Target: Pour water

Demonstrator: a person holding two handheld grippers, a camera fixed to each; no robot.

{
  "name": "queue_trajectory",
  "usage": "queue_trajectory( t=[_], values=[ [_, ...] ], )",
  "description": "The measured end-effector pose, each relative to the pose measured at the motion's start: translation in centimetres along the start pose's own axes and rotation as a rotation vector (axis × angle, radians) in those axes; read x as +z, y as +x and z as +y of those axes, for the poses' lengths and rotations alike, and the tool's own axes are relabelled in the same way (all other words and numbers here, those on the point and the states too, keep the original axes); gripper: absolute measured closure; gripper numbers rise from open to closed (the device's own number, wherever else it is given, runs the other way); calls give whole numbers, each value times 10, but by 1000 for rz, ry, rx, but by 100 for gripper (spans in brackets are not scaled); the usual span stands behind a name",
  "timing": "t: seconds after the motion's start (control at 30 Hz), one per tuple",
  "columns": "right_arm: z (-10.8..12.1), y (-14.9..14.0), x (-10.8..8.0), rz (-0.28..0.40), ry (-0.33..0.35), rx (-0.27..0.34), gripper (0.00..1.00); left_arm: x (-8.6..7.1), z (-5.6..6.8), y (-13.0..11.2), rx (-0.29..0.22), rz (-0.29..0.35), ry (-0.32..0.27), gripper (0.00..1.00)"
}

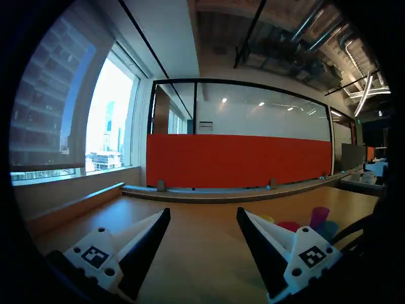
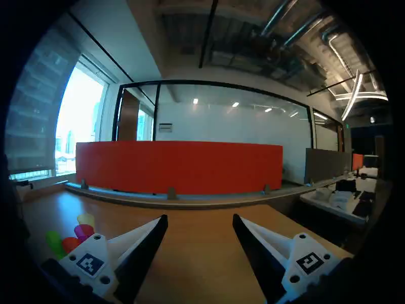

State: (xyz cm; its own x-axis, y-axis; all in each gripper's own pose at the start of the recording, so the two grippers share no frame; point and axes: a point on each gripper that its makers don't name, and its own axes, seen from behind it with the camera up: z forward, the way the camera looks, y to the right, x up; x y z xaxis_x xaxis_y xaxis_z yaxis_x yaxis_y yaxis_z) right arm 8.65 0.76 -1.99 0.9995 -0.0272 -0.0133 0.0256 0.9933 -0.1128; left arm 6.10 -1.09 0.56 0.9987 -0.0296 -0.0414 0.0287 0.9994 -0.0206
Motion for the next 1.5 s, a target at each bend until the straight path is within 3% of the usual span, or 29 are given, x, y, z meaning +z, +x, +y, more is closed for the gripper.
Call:
queue_trajectory(
  t=[0.2,0.4,0.7,1.5],
  values=[
    [6,1,3,3,-32,-21,1,-1,-3,-21,3,-18,18,2],
    [0,6,6,3,-28,-12,1,-2,-7,-26,6,-7,45,2],
    [-2,7,9,3,-24,2,1,-3,-3,-37,-13,-9,47,3],
    [10,11,5,12,-41,-2,1,-6,4,-62,7,-39,48,3]
  ],
)
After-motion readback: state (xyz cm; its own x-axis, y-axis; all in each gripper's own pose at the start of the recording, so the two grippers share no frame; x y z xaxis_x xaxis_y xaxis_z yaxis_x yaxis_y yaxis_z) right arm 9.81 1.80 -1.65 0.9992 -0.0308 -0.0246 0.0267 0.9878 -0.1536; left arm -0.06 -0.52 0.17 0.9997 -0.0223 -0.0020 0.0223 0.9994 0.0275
